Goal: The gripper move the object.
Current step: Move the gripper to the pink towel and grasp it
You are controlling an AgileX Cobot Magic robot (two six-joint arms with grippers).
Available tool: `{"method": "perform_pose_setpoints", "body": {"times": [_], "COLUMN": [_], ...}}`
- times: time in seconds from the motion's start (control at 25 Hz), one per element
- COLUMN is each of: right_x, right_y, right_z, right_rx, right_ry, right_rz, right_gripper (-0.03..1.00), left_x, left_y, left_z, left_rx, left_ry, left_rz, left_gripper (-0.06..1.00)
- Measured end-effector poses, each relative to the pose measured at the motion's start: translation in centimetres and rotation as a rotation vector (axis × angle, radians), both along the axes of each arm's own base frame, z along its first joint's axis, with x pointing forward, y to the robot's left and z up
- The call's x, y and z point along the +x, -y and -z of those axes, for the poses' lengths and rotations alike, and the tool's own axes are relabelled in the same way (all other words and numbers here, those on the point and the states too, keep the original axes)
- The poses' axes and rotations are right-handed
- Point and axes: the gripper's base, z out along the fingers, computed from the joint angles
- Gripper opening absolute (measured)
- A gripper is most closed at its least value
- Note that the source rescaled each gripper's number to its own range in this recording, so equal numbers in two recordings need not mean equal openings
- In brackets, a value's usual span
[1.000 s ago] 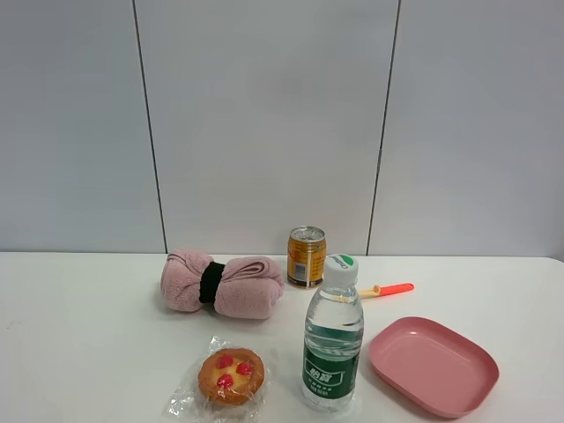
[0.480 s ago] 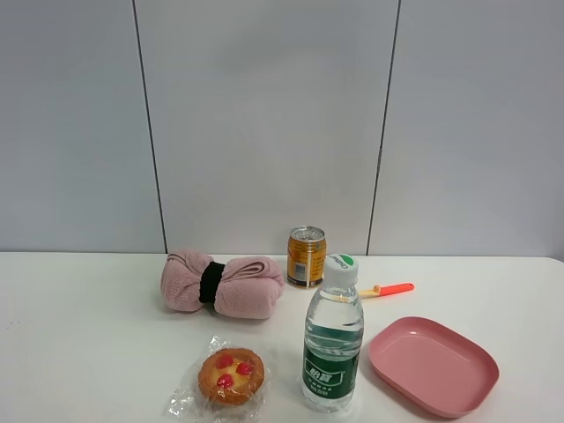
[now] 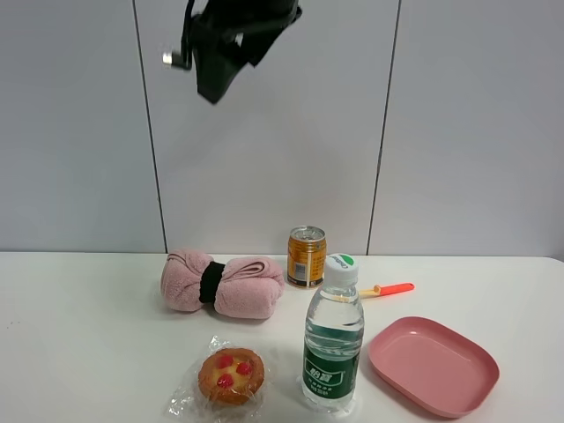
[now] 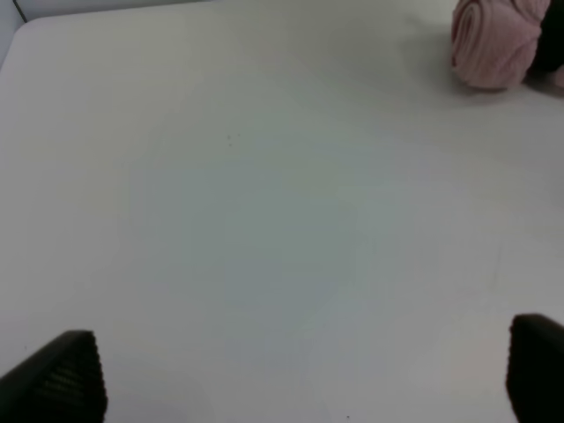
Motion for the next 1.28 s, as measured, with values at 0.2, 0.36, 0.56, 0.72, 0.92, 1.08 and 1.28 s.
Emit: {"method": "perform_pose_setpoints", "body": {"times": [0.2, 0.36, 0.56, 0.72, 0.92, 1.08, 1.28], "right_x": [1.6, 3.5, 5.0, 5.8, 6.7, 7.1, 7.4], "right_y": [-1.2, -1.2, -2.1, -2.9, -3.4, -3.5, -3.6], "right_z": [3.0, 5.4, 9.3, 12.7, 15.8, 17.4, 19.7], "right_rx": [-0.002, -0.002, -0.042, -0.080, -0.121, -0.158, -0.189], "right_ry": [-0.036, -0.077, -0.119, -0.155, -0.161, -0.159, -0.186], "right_rz": [0.004, 0.040, 0.046, 0.046, 0.044, 0.043, 0.050], "right_gripper": [0.85, 0.85, 0.85, 0.85, 0.85, 0.85, 0.85], "left_x": [0.0, 0.0, 0.0, 0.0, 0.0, 0.0, 0.0], "left_y": [0.0, 0.0, 0.0, 0.0, 0.0, 0.0, 0.0], "left_z": [0.0, 0.0, 0.0, 0.0, 0.0, 0.0, 0.0], "left_rx": [0.000, 0.000, 0.000, 0.000, 0.000, 0.000, 0.000], "left_ry": [0.000, 0.000, 0.000, 0.000, 0.000, 0.000, 0.000], "left_rz": [0.000, 0.000, 0.000, 0.000, 0.000, 0.000, 0.000], "left_gripper": [1.00, 1.00, 1.00, 1.00, 1.00, 1.00, 1.00]}}
